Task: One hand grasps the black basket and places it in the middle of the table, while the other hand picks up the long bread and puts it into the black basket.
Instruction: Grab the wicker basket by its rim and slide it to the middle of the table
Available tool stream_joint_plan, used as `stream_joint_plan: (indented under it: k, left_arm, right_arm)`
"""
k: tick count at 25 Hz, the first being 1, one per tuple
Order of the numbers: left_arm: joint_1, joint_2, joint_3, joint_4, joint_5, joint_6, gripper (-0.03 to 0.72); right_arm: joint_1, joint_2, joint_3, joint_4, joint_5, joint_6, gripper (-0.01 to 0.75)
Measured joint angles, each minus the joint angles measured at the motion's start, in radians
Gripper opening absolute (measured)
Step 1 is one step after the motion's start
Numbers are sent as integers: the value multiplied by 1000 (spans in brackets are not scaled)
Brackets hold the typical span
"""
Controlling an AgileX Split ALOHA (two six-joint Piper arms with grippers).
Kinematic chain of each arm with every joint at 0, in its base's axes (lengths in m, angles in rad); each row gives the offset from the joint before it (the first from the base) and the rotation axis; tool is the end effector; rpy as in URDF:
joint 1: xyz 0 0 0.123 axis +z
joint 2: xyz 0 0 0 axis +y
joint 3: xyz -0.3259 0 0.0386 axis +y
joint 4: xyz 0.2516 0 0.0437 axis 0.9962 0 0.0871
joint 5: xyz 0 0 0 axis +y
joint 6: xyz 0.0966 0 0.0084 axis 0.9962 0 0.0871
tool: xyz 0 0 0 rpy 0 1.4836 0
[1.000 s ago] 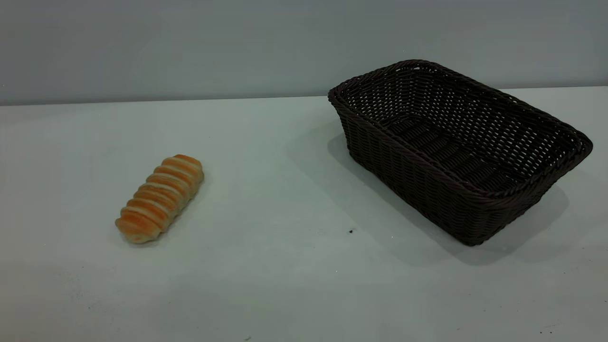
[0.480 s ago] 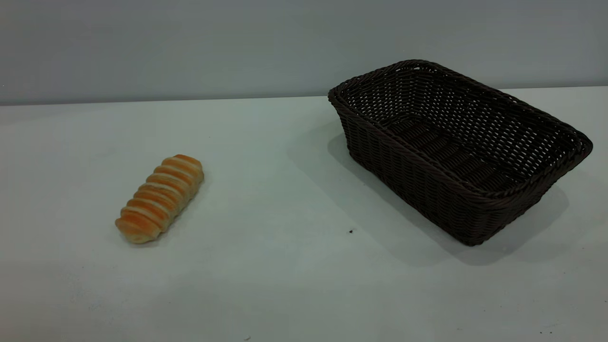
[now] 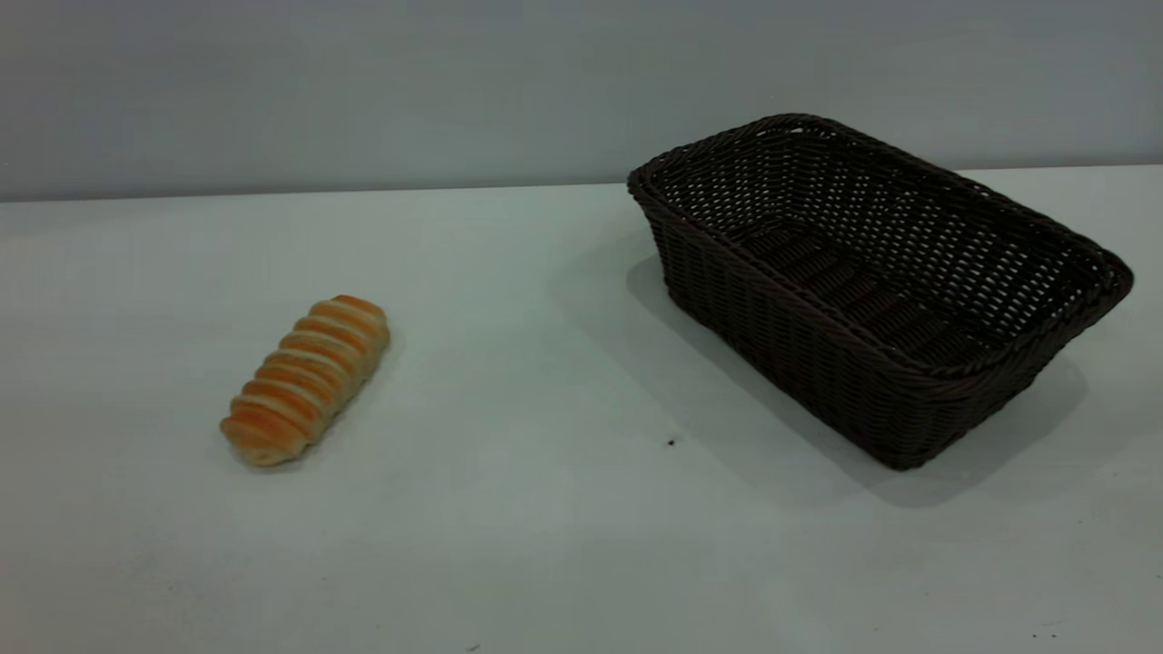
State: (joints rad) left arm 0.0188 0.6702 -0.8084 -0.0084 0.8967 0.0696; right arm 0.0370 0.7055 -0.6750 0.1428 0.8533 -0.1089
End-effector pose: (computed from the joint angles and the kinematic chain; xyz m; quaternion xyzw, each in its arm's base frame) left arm 0.0876 0.0010 0.3733 0.0219 0.9003 0.0151 0.4345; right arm 0.0970 0.0140 0.3311 -0.0442 0.9229 0.0539 0.3787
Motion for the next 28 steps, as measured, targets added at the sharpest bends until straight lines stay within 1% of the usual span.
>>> stream_joint_plan:
  k: [4, 7, 10, 15, 17, 21, 23, 28]
  left_arm:
    - [0, 163, -56, -28, -77, 16, 591]
    - [0, 238, -59, -45, -120, 34, 591]
    - [0, 276, -59, -95, -149, 60, 591]
    - [0, 283, -59, -154, -181, 134, 591]
    - [0, 283, -59, -161, -185, 147, 591]
    - [0, 283, -59, -161, -186, 153, 591]
    - [0, 283, -59, -161, -186, 153, 591]
    - [0, 283, -59, -161, -186, 153, 591]
  right_arm:
    - [0, 245, -35, 149, -96, -65, 511]
    - [0, 434, -43, 291, -176, -125, 511]
    - [0, 609, -46, 418, -274, -137, 512]
    - [0, 844, -51, 607, -378, -127, 513]
    - [0, 914, -71, 663, -414, -126, 513]
    - [0, 1042, -123, 748, -438, -126, 513]
    - [0, 1097, -148, 770, -452, -125, 513]
    - [-9, 1207, -182, 790, -527, -66, 513]
